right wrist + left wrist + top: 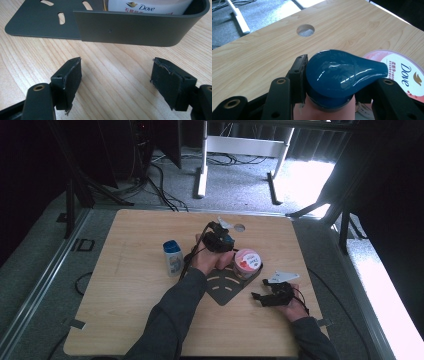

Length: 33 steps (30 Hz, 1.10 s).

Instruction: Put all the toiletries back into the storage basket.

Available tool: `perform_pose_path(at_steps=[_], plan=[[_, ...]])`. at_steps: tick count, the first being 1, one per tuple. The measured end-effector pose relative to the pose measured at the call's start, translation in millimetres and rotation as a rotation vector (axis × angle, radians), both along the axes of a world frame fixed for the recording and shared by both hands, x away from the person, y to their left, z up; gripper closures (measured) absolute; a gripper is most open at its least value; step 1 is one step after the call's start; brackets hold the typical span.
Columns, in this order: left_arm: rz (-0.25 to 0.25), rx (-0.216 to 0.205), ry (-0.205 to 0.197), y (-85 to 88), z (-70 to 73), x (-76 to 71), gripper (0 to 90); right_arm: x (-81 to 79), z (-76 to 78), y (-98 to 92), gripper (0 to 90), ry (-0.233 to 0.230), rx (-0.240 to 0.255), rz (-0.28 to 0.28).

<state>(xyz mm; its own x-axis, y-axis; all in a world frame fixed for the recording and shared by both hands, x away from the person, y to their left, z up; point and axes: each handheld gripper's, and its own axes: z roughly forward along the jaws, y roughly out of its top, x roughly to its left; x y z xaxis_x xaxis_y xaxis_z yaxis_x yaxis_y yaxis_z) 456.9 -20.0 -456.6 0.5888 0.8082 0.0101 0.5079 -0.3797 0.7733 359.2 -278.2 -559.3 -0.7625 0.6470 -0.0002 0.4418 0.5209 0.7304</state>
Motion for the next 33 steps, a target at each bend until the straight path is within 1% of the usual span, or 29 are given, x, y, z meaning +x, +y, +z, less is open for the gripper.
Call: perform_pose_path(at_steps=[6,12,20,28,31,33], plan=[[0.0,-0.007,0.001,-4.0,-0.3,0.0,52.9,0.0,0.0,0.0,24.3,0.0,0.0,0.0],[0.004,-0.021,0.005,-2.9,-0.6,0.8,53.0,0.0,0.0,-0.1,24.3,0.002,0.001,-0.001],[-0.006,-0.018,0.0,-2.1,-1.4,-0.6,52.8,-0.1,0.0,0.1,24.3,-0.001,-0.001,0.0],[-0.016,-0.002,-0.004,-1.7,-1.7,-2.2,52.5,-0.1,0.0,0.1,24.3,-0.002,-0.002,0.001],[-0.013,0.0,-0.007,-1.6,-2.1,-2.9,52.0,-0.1,0.0,0.1,24.3,-0.001,-0.002,0.0],[-0.002,0.006,-0.01,-2.2,-2.0,-3.8,50.7,-0.1,-0.1,0.1,24.3,-0.002,-0.002,0.001]])
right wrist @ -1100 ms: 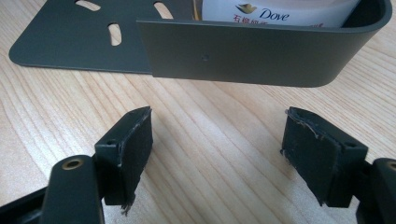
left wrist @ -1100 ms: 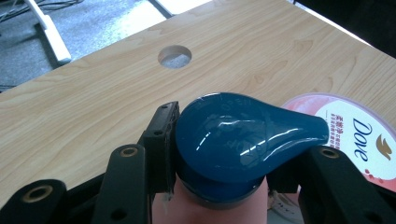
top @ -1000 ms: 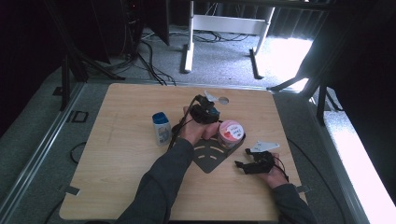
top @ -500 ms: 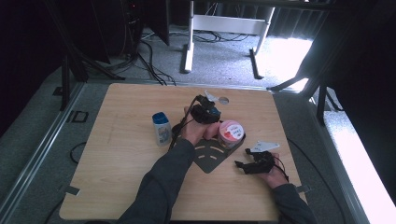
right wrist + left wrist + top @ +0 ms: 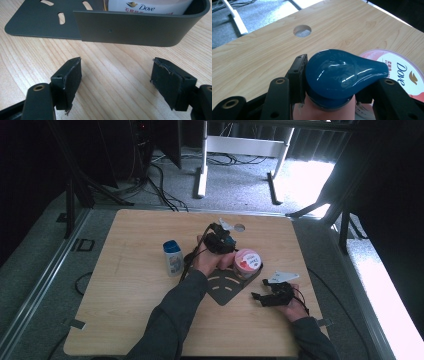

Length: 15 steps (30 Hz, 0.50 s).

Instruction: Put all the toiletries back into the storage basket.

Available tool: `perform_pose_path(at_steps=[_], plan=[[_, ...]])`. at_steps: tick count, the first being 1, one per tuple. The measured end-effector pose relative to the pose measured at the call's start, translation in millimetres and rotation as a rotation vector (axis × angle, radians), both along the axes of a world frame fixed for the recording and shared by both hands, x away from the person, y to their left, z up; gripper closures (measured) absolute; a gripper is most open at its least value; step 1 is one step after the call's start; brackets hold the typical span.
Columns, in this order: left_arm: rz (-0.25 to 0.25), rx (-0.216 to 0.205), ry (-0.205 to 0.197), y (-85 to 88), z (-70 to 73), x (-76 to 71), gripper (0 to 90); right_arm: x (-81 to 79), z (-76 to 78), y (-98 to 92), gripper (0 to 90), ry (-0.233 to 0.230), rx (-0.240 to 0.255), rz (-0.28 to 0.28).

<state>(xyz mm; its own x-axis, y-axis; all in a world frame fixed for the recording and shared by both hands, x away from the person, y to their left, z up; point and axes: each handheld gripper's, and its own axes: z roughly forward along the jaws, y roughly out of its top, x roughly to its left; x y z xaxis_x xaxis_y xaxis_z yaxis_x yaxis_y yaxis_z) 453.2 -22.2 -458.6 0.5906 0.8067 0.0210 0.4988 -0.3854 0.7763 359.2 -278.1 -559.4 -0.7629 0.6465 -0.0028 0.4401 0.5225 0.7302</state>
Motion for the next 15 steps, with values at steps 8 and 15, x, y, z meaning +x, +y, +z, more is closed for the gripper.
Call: perform_pose_path(at_steps=[8,15], plan=[[-0.007,-0.014,0.01,1.5,-4.2,-2.3,44.9,0.0,0.0,0.0,24.3,0.0,0.0,0.0],[-0.022,-0.018,0.006,4.3,-7.0,-6.0,39.6,0.0,0.0,0.0,24.2,0.0,0.0,0.0]])
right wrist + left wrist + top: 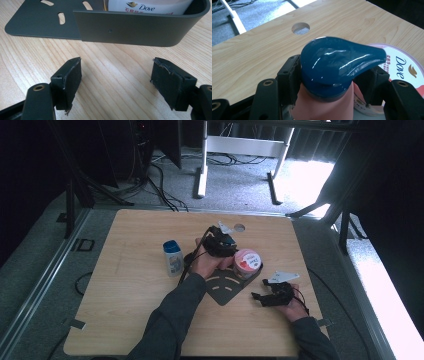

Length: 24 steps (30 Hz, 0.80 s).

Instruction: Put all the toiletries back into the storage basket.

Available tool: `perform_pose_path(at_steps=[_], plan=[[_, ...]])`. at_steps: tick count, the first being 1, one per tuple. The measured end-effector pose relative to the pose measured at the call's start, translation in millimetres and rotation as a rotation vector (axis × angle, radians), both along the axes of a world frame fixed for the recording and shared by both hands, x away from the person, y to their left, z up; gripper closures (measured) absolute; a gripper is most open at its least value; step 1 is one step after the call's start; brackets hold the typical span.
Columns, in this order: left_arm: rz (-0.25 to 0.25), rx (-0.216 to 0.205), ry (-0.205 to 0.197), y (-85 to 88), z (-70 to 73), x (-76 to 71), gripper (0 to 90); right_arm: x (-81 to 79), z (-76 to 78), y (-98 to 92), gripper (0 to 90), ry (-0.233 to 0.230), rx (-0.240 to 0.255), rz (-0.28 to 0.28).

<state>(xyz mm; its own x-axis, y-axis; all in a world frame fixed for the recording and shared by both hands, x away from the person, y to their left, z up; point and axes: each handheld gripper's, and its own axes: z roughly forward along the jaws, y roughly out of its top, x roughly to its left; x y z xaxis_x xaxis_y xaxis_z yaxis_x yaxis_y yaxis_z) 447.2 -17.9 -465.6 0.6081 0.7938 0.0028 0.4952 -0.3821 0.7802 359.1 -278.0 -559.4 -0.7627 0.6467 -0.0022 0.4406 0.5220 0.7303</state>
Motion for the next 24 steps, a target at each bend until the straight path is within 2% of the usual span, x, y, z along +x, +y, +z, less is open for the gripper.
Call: perform_pose_path(at_steps=[4,11,22,24], plan=[[-0.011,0.01,-0.005,1.7,2.0,-3.1,39.0,0.1,0.0,-0.1,24.0,0.0,0.0,0.002],[-0.02,-0.004,0.001,8.9,2.6,-7.9,39.5,0.1,0.0,-0.1,23.9,0.001,0.0,0.002],[-0.04,0.001,0.005,18.5,3.4,-18.7,44.8,0.2,0.0,-0.1,23.9,-0.001,0.0,0.002],[-0.047,-0.013,0.012,22.4,3.1,-21.0,46.6,0.2,0.0,-0.2,23.9,0.0,0.0,0.002]])
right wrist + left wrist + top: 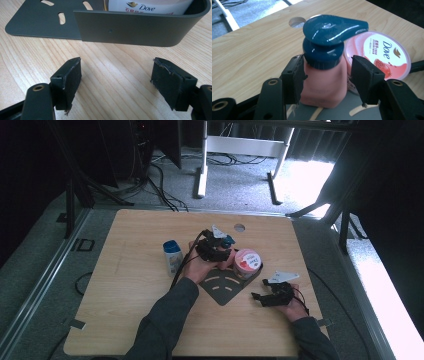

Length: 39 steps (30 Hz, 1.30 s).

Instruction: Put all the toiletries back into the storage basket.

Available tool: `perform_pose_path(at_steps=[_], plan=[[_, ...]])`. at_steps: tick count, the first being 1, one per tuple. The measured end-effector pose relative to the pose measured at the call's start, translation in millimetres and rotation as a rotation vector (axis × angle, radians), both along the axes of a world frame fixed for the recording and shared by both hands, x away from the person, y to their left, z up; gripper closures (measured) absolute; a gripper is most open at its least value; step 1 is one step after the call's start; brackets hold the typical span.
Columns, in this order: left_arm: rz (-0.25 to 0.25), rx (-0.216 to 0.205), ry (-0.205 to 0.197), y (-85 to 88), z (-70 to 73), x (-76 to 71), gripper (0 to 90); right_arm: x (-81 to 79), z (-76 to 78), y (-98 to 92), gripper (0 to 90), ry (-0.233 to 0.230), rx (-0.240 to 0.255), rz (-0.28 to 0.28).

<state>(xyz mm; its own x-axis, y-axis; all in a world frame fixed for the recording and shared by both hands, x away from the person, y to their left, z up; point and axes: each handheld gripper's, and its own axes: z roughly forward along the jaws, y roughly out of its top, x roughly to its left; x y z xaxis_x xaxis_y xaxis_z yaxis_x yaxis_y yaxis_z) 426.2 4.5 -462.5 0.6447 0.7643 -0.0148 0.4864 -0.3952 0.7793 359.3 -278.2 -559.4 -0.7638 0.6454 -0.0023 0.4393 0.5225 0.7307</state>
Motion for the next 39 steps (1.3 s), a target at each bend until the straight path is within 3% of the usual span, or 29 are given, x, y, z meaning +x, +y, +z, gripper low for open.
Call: perform_pose_path(at_steps=[2,18,25,39], plan=[[-0.009,-0.02,0.01,3.9,-0.9,-1.4,47.8,0.0,0.0,0.0,23.9,0.0,0.0,-0.001],[-0.065,-0.031,0.062,18.7,-8.5,-14.1,57.0,-0.1,-0.1,0.2,23.9,-0.001,-0.001,0.0],[-0.093,-0.007,0.09,23.1,-8.3,-17.7,62.5,-0.1,0.0,0.2,23.9,-0.001,-0.002,0.0],[-0.154,-0.009,0.059,31.7,-2.3,-29.3,64.5,-0.1,0.0,0.2,23.9,-0.001,-0.002,0.0]])
